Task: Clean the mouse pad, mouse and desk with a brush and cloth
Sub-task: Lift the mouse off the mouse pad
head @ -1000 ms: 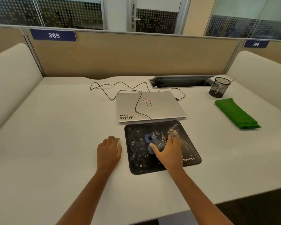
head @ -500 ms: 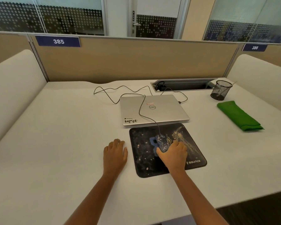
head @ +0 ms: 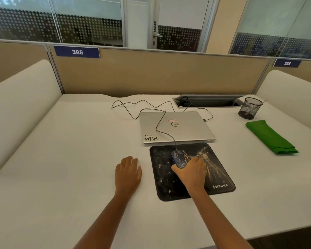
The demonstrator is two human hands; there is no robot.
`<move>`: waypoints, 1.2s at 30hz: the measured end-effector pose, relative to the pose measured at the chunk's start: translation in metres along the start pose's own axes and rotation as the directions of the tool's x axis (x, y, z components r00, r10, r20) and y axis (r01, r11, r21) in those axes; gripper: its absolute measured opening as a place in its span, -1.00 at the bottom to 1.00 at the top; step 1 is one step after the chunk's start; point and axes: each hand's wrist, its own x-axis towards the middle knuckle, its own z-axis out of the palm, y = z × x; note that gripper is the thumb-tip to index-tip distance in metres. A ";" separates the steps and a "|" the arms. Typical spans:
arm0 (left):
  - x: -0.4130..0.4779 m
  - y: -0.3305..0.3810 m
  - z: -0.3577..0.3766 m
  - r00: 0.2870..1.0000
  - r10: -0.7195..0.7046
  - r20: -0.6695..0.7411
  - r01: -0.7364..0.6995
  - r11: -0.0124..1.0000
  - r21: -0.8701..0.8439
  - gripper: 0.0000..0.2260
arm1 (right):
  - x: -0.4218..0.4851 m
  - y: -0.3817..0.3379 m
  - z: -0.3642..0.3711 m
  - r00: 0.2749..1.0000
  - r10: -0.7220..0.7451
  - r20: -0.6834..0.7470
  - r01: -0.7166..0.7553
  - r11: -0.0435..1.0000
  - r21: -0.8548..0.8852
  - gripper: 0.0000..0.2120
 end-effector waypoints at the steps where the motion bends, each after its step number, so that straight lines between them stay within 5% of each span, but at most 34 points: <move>1: 0.000 -0.004 -0.002 1.000 -0.009 -0.008 0.009 1.000 0.005 -0.66 | 0.000 -0.006 0.000 1.000 -0.012 -0.004 0.012 1.000 0.007 -0.29; 15: 0.001 -0.072 -0.028 0.986 -0.164 0.021 0.158 0.972 0.173 -0.55 | -0.026 -0.110 0.034 0.984 -0.152 0.095 0.145 0.987 0.075 -0.32; 36: -0.005 -0.083 -0.026 0.977 -0.213 0.013 0.211 0.976 0.061 -0.57 | -0.059 -0.158 0.078 0.971 -0.104 0.217 0.087 0.992 0.087 -0.20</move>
